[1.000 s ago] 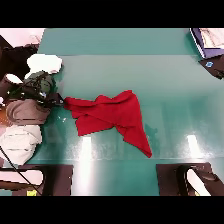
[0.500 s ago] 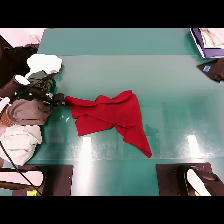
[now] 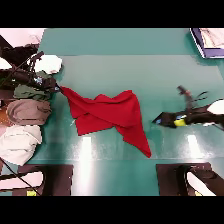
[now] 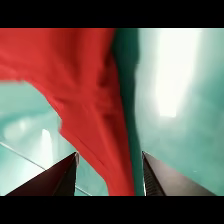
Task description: Fold the shirts.
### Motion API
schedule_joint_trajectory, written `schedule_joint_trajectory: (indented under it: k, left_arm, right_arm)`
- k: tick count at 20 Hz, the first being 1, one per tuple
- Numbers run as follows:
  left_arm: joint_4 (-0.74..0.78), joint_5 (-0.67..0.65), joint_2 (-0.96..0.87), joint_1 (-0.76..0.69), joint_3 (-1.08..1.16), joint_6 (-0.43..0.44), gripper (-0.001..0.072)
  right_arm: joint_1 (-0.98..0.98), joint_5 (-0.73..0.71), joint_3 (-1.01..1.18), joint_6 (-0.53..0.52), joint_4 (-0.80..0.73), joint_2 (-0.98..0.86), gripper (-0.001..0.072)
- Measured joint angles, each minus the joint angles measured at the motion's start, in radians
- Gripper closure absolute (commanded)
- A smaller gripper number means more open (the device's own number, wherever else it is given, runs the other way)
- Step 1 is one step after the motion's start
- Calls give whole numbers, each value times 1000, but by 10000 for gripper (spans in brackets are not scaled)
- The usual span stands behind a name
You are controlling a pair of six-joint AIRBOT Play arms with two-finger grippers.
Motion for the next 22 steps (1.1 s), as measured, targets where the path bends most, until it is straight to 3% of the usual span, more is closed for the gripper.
schedule_joint_trajectory:
  k: [4, 5, 6, 7, 13, 22]
  left_arm:
    - [-1, -22, 14, 0, 6, -14, 684]
    - [-1, -25, 16, 0, 8, -17, 683]
    - [-1, -27, 17, 0, 8, -19, 683]
    - [-1, -29, 18, 0, 8, -21, 684]
    - [1, 2, 72, 0, 72, -65, 684]
    - [-10, 121, 412, -1, 502, -124, 684]
  right_arm:
    - [186, -137, -44, -14, 15, -132, 278]
    - [215, -153, -38, -16, 17, -162, 417]
    - [238, -168, -30, -18, 17, -190, 608]
    - [256, -180, -19, -19, 17, -214, 694]
    - [230, -206, 106, -34, 13, -165, 697]
    - [-102, -204, 691, -38, 3, 193, 697]
